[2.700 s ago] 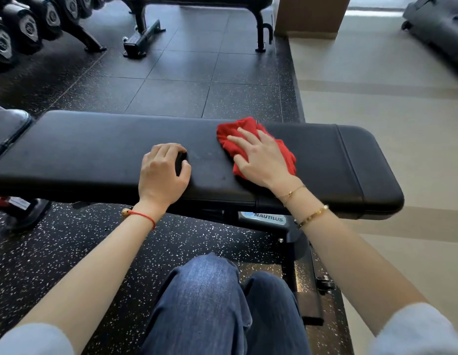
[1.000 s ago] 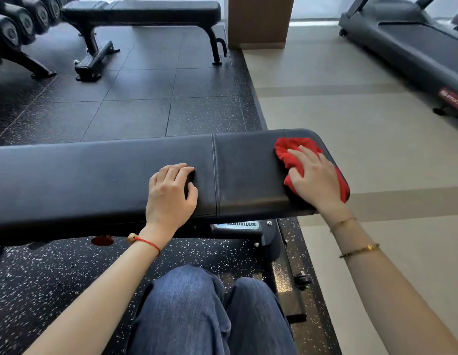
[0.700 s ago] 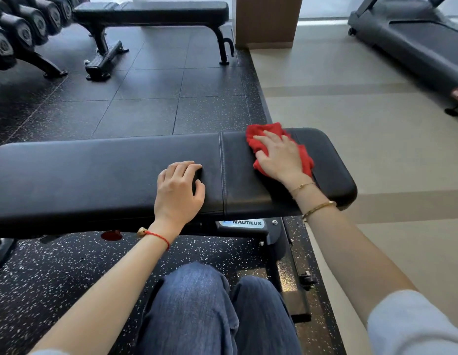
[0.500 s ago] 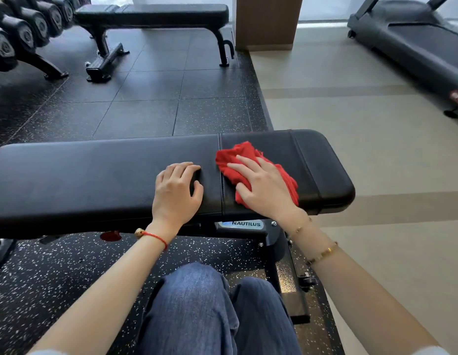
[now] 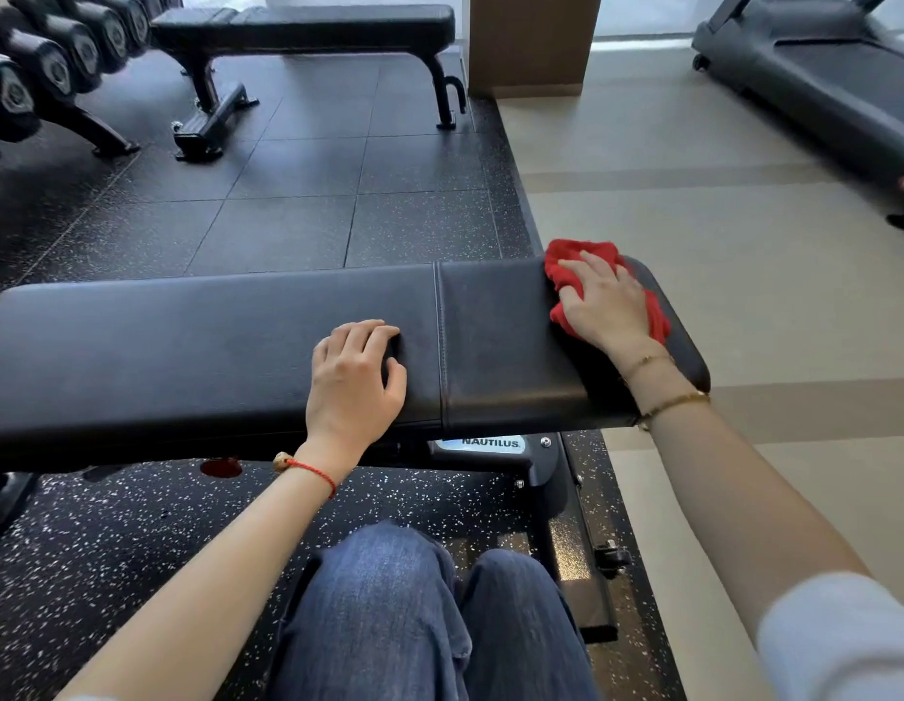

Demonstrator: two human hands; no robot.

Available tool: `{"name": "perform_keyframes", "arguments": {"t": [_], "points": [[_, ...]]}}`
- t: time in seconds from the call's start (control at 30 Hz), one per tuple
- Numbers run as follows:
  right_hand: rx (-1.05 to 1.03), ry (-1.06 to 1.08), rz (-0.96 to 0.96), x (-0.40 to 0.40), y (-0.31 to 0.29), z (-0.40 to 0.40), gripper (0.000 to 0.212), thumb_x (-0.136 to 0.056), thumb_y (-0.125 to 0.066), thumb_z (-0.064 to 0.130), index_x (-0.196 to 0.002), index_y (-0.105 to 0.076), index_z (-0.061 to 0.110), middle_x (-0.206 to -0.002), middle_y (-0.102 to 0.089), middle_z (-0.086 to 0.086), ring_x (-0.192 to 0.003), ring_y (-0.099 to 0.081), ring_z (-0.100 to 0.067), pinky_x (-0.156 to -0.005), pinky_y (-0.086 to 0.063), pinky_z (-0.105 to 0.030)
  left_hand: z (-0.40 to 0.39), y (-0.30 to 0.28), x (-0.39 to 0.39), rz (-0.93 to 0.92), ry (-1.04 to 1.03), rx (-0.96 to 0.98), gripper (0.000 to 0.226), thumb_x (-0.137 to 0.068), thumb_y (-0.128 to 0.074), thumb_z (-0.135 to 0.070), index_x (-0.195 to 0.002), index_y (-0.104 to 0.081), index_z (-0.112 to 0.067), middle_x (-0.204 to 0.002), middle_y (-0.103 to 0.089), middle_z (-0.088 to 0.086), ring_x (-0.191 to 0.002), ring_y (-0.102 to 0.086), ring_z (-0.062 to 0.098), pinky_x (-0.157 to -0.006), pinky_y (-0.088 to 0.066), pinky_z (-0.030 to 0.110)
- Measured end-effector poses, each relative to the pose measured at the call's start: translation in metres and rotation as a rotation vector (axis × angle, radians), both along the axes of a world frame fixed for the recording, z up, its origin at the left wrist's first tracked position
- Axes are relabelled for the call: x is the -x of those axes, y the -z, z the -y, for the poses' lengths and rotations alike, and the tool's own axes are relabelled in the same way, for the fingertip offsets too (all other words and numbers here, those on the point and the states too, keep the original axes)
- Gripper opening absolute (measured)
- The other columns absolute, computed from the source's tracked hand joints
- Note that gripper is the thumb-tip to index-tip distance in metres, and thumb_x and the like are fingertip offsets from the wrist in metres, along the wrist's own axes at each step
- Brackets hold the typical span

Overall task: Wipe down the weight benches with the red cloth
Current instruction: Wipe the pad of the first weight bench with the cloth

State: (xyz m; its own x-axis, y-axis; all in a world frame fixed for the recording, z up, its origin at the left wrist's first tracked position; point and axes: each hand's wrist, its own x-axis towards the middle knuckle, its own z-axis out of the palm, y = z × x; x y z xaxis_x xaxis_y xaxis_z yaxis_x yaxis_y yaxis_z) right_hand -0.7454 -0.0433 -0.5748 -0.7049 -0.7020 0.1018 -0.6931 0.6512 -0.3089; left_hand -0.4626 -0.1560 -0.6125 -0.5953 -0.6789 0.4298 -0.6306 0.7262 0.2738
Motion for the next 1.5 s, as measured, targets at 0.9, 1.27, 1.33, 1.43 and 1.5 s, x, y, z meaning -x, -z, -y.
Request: {"name": "perform_keyframes", "arguments": {"t": [0.9, 1.27, 1.33, 1.43, 1.5], "points": [[-0.018, -0.497, -0.051, -0.126, 0.002, 0.112, 0.048, -0.094, -0.045, 0.036, -0.142, -0.047, 0.034, -0.156, -0.037, 0.007, -0.138, -0.036, -0.029, -0.119, -0.019, -0.039, 0.045, -0.009, -0.071, -0.008, -0.193, 0.013, 0.036, -0.088, -0.05, -0.026, -0.116, -0.069, -0.013, -0.122, -0.067, 0.004, -0.121, -0.056, 0.029, -0.107, -0.038, 0.044], [0.129, -0.603, -0.028, -0.121, 0.01, 0.036, 0.049, -0.087, -0.047, 0.034, -0.135, -0.055, 0.034, -0.15, -0.045, 0.009, -0.139, -0.039, -0.018, -0.121, -0.018, -0.032, 0.046, 0.003, -0.078, -0.044, -0.204, -0.019, 0.037, -0.088, -0.048, -0.026, -0.119, -0.066, -0.014, -0.124, -0.064, 0.003, -0.122, -0.054, 0.027, -0.105, -0.039, 0.045], [0.095, -0.493, -0.049, -0.113, 0.01, 0.059, 0.047, -0.09, -0.049, 0.032, -0.137, -0.053, 0.032, -0.153, -0.042, 0.005, -0.14, -0.037, -0.022, -0.121, -0.017, -0.034, 0.046, 0.003, -0.076, -0.035, -0.211, -0.02, 0.037, -0.088, -0.047, -0.026, -0.118, -0.065, -0.014, -0.123, -0.063, 0.004, -0.121, -0.054, 0.028, -0.105, -0.038, 0.046], [0.013, -0.394, -0.036, -0.117, 0.006, 0.101, 0.048, -0.093, -0.046, 0.036, -0.141, -0.048, 0.034, -0.157, -0.035, 0.004, -0.14, -0.034, -0.03, -0.121, -0.015, -0.039, 0.044, 0.002, -0.074, -0.024, -0.216, -0.022, 0.036, -0.088, -0.047, -0.027, -0.117, -0.064, -0.015, -0.122, -0.063, 0.004, -0.12, -0.054, 0.028, -0.105, -0.039, 0.046], [-0.021, -0.432, -0.039, -0.135, 0.004, 0.119, 0.049, -0.094, -0.044, 0.037, -0.143, -0.046, 0.034, -0.158, -0.034, 0.003, -0.139, -0.034, -0.032, -0.121, -0.015, -0.04, 0.044, 0.001, -0.075, -0.022, -0.218, -0.022, 0.035, -0.088, -0.047, -0.026, -0.116, -0.064, -0.015, -0.122, -0.063, 0.004, -0.119, -0.054, 0.028, -0.104, -0.039, 0.046]]}}
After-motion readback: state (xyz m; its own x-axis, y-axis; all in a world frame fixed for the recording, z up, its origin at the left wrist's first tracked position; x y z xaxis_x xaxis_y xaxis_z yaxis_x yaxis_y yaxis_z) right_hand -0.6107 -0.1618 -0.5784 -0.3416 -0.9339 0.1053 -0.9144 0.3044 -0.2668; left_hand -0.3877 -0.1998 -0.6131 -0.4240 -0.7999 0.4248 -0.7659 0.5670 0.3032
